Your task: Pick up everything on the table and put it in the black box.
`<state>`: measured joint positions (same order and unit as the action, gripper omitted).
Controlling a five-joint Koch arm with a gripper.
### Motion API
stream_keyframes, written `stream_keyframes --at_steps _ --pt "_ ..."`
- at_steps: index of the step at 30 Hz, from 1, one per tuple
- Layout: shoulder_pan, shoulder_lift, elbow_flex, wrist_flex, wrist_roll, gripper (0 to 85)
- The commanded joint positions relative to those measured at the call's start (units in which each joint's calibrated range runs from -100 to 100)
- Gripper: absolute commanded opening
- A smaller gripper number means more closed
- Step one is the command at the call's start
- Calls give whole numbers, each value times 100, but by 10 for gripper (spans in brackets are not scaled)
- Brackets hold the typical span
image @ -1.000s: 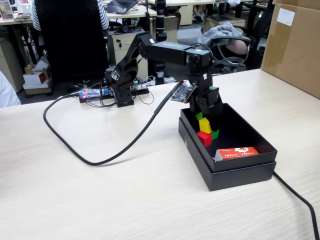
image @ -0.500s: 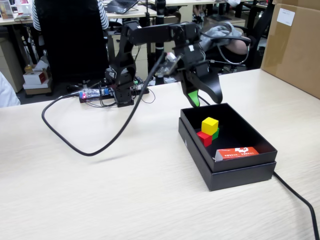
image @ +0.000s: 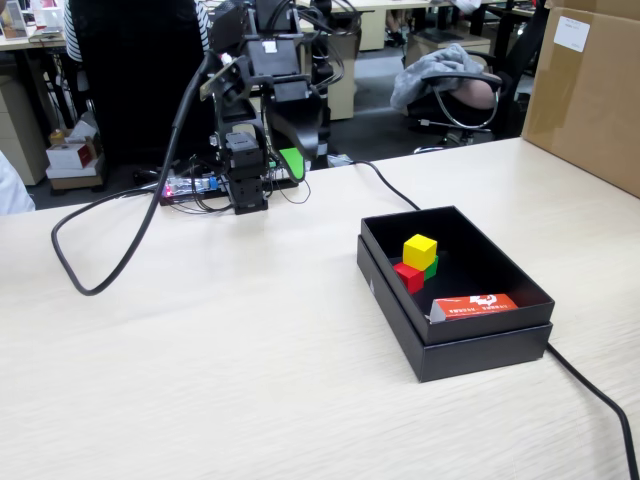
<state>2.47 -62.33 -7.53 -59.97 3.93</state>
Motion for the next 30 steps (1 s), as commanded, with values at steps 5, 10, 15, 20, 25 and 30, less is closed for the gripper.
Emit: stream_keyframes --at_steps 5,10,15,20,25,30 --pt "-190 -1988 -1214 1025 -73 495" --pt "-278 -2918 -2529 1993 -83 503" --pt "-313 -3664 -3680 2563 -137 512" --pt "-332 -3767 -4251 2727 -132 528" --pt "-366 -3767 -5149 3461 -225 532" --pt "-464 -3767 -6300 4878 -420 531"
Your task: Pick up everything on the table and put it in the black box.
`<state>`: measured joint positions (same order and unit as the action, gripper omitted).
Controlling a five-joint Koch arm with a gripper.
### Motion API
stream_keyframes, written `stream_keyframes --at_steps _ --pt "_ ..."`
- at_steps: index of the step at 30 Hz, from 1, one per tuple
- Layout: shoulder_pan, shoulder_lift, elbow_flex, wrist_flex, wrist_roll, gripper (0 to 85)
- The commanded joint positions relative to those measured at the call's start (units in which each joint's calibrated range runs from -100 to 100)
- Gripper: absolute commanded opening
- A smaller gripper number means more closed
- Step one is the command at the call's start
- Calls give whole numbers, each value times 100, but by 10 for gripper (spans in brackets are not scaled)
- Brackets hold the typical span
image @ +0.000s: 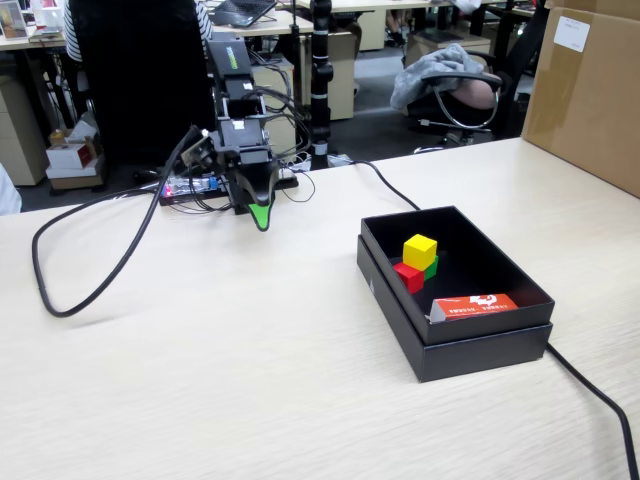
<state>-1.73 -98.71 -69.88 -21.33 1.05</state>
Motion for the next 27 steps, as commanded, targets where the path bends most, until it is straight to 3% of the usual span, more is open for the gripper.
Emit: stream_keyframes --at_steps 1,11,20,27 --pt "-59 -129 -274 1325 -142 532" --pt "-93 -129 -2722 4306 -488 529" --pt "-93 -118 -2813 3995 -430 513" --pt "-107 -95 -2822 3027 -435 515"
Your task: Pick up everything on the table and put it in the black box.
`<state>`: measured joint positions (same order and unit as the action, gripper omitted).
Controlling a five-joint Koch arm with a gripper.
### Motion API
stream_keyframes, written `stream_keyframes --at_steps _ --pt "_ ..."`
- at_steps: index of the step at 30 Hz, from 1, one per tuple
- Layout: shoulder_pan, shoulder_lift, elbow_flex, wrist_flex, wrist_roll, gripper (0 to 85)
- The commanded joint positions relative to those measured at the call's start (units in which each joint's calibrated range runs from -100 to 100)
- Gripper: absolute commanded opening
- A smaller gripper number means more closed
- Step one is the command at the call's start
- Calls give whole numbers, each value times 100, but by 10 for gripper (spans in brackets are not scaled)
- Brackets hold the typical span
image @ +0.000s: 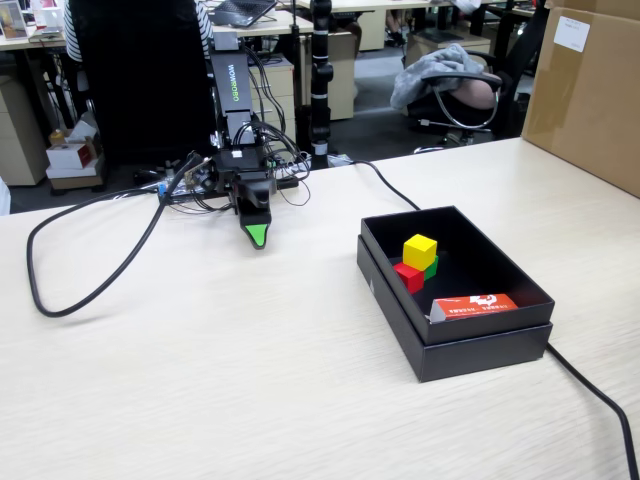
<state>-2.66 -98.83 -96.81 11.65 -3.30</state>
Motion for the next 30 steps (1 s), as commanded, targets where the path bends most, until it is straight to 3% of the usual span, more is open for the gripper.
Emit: stream_keyframes --at_steps 1,30 --pt "-10 -82 -138 -427 0 515" --pt "-15 -71 -111 -798 -5 501"
